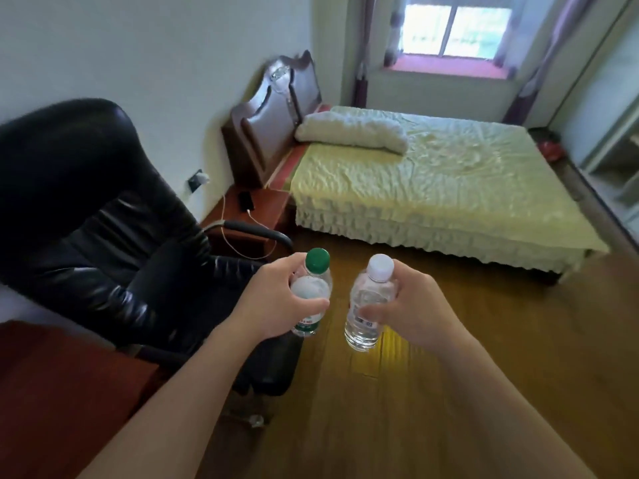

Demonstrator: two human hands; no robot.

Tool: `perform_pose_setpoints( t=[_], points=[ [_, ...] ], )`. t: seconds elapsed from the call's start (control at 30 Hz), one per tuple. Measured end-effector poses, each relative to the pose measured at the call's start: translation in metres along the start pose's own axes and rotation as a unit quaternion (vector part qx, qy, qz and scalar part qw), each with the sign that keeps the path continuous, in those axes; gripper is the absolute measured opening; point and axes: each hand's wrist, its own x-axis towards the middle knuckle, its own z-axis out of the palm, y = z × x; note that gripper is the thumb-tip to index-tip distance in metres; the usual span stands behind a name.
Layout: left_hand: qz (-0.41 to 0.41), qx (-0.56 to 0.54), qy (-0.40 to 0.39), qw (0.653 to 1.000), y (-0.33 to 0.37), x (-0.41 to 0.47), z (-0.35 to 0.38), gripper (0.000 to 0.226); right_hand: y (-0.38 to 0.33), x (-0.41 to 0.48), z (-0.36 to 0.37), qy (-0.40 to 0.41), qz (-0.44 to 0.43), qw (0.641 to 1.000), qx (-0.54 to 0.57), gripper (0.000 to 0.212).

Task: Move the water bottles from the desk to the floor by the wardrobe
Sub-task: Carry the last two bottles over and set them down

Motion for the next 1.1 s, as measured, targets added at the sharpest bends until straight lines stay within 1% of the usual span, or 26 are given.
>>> perform_pose_setpoints(
  t=[0.2,0.37,0.5,0.67,0.7,0.83,0.97,1.1],
  points=[
    [0.075,0.004,-0.095,0.993,0.054,0.076,0.083,0.045,0.074,-0.007,-0.081,0.082,0.066,0.994,0.015,0.042],
    [0.121,-0.015,-0.165,0.979,0.094,0.150,0.150,0.052,0.128,-0.003,-0.138,0.149,0.135,0.980,0.007,0.045],
    [0.159,-0.031,-0.229,0.960,0.125,0.215,0.207,0.059,0.173,0.006,-0.182,0.211,0.199,0.957,0.000,0.050],
    [0.213,-0.023,-0.299,0.930,0.174,0.282,0.287,0.062,0.225,0.007,-0.236,0.293,0.261,0.920,-0.004,0.046],
    [0.220,-0.020,-0.313,0.924,0.184,0.293,0.304,0.062,0.235,0.006,-0.248,0.302,0.270,0.914,-0.009,0.046],
    [0.244,-0.003,-0.356,0.902,0.227,0.328,0.374,0.050,0.282,0.000,-0.295,0.329,0.306,0.893,-0.015,0.049],
    [0.253,0.004,-0.385,0.888,0.268,0.359,0.455,0.051,0.344,-0.005,-0.344,0.354,0.325,0.876,-0.023,0.049],
    [0.257,0.014,-0.401,0.879,0.318,0.386,0.532,0.051,0.404,-0.010,-0.406,0.359,0.338,0.870,-0.018,0.048]
  ],
)
